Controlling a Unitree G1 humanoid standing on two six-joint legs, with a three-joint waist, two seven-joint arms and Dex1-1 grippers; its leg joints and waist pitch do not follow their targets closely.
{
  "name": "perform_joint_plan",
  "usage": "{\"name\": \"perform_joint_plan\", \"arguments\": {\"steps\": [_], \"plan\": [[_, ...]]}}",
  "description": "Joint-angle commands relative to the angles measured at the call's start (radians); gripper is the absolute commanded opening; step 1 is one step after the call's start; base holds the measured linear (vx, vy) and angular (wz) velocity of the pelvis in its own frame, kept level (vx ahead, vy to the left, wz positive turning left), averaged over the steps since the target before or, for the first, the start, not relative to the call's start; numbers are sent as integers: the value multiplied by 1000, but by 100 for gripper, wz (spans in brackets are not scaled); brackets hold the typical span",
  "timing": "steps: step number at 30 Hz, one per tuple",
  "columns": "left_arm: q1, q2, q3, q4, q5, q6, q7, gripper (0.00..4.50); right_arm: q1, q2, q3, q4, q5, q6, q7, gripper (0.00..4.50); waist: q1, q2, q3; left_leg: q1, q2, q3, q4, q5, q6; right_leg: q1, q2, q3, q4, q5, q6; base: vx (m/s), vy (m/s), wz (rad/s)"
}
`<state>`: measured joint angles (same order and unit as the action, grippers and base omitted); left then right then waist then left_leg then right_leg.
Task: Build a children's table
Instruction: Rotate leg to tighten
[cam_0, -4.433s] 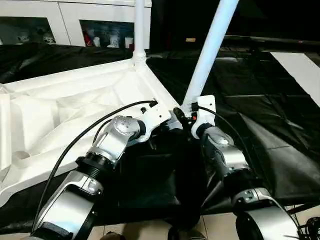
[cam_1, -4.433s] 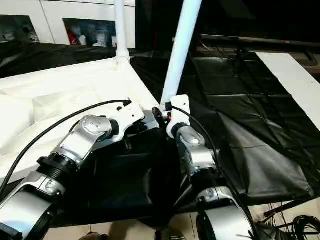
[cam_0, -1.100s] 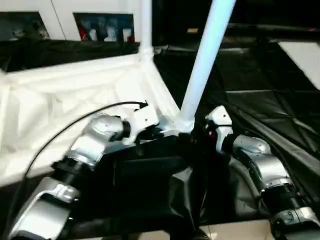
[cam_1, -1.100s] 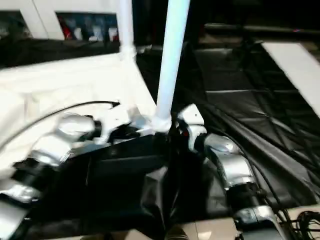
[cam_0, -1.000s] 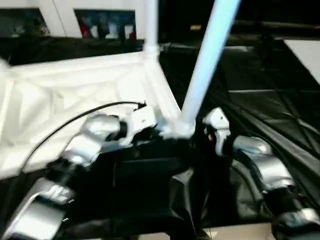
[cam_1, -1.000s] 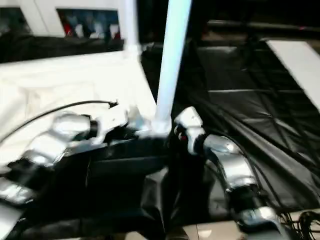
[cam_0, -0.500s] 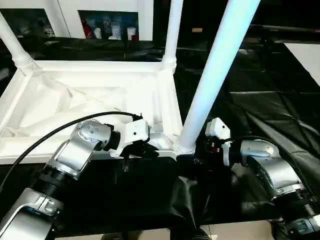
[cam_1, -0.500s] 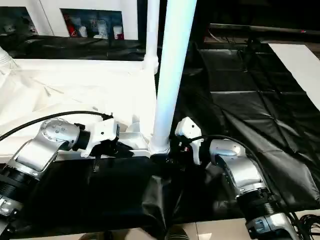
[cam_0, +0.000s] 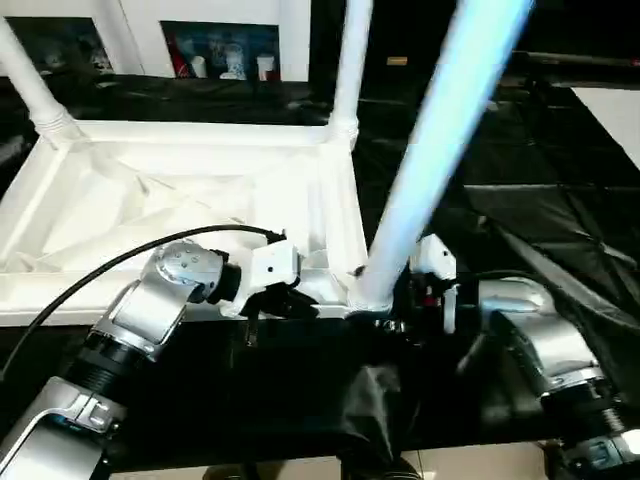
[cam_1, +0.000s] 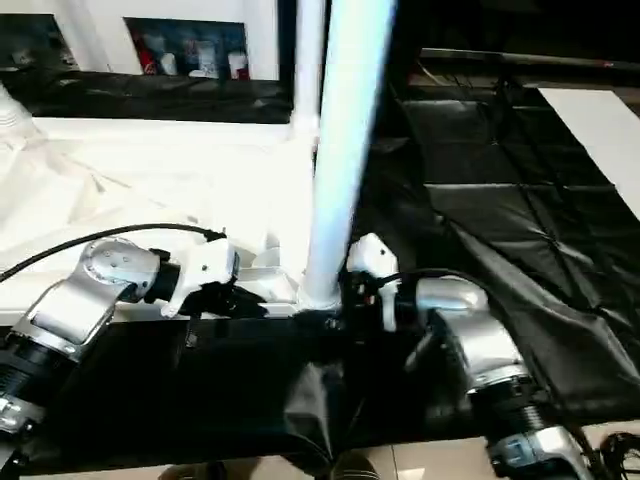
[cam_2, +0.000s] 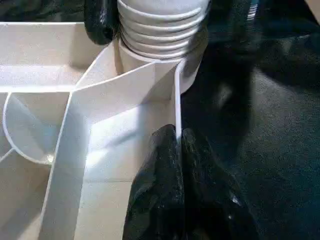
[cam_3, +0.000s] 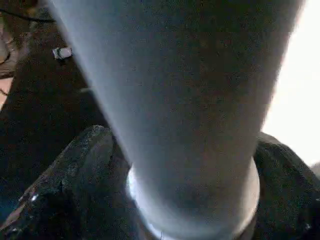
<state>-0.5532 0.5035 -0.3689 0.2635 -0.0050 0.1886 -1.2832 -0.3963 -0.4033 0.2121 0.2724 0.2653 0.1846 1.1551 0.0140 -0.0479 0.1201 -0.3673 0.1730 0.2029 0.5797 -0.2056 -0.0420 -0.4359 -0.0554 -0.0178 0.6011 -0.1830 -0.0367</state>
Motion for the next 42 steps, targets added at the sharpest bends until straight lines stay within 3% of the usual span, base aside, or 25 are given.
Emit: {"name": "perform_joint_plan", "arguments": {"steps": [1, 9, 13, 20, 23, 24, 26, 27, 28, 32, 33, 34, 38, 42], "plan": [[20, -4, -43, 6, 12, 5, -20, 0, 2, 3, 16, -10, 1, -9, 11, 355, 3, 3, -62, 14, 58, -19, -53, -2, 142, 69, -76, 44, -41, 35, -291, 0, 0, 0], [19, -3, -45, 8, 16, 4, -20, 0, 2, 9, 12, -2, -8, -6, 17, 290, 13, 2, -64, 15, 56, -18, -52, -3, 134, 69, -75, 44, -40, 32, -285, 0, 0, 0], [19, -1, -49, 16, 24, -4, -15, 0, 3, 7, 19, 7, -14, -14, 14, 281, 14, 2, -64, 14, 56, -18, -51, -5, 136, 69, -76, 44, -40, 31, -285, 0, 0, 0], [15, -35, -37, 45, 45, 15, 66, 0, 25, 33, 13, 12, -30, -3, -58, 279, 15, 2, -58, 13, 56, -20, -54, -60, 107, 66, -77, 45, -52, -66, -265, 0, 0, 0], [-7, -80, -22, 107, 81, 35, 179, 0, 23, 88, -15, 74, -73, -7, -211, 277, 10, 1, -47, 16, 55, -23, -61, -165, 50, 54, -76, 45, -74, -271, -219, 0, 0, 0], [-19, -103, -19, 138, 97, 48, 230, 0, 19, 122, -35, 112, -91, -16, -300, 277, 11, 0, -43, 19, 54, -28, -65, -212, 29, 54, -80, 45, -85, -380, -185, 0, 0, 0], [-30, -123, -19, 165, 108, 55, 265, 0, 13, 154, -55, 148, -110, -30, -392, 277, 7, 1, -36, 21, 54, -34, -72, -261, 10, 48, -81, 43, -94, -487, -152, 0, 0, 0], [-31, -124, -18, 166, 109, 56, 267, 0, 13, 156, -57, 150, -110, -30, -397, 277, 3, 0, -32, 29, 54, -40, -76, -318, -8, 42, -84, 41, -105, -594, -118, 0, 0, 0], [-60, -180, -15, 225, 125, 91, 349, 0, -5, 244, -124, 225, -109, -8, -609, 276, -5, 8, -37, 33, 54, -48, -80, -343, -23, 39, -88, 42, -108, -625, -100, 0, 0, 0], [-95, -244, -4, 292, 134, 136, 442, 0, -26, 320, -177, 278, -105, 14, -789, 275, -16, 8, -42, 24, 56, -50, -88, -317, -29, 48, -84, 39, -104, -518, -115, 0, 0, 0], [-110, -269, 0, 322, 136, 150, 474, 0, -36, 347, -187, 292, -106, 16, -842, 275, -18, 12, -41, 36, 55, -43, -88, -349, -32, 37, -80, 40, -108, -487, -130, 0, 0, 0], [-123, -290, 6, 352, 136, 157, 499, 0, -46, 371, -195, 300, -110, 13, -879, 275, -17, 12, -43, 37, 54, -45, -88, -353, -32, 40, -81, 39, -106, -476, -134, 0, 0, 0], [-153, -327, 15, 416, 137, 150, 518, 0, -90, 404, -175, 318, -135, -8, -899, 275, -18, 12, -44, 36, 51, -43, -90, -373, -21, 39, -81, 43, -110, -447, -136, 0, 0, 0], [-159, -325, 17, 423, 141, 135, 509, 0, -89, 401, -162, 302, -134, -43, -845, 275, -15, 10, -46, 30, 53, -42, -90, -346, 0, 45, -87, 47, -109, -420, -144, 0, 0, 0]]}}
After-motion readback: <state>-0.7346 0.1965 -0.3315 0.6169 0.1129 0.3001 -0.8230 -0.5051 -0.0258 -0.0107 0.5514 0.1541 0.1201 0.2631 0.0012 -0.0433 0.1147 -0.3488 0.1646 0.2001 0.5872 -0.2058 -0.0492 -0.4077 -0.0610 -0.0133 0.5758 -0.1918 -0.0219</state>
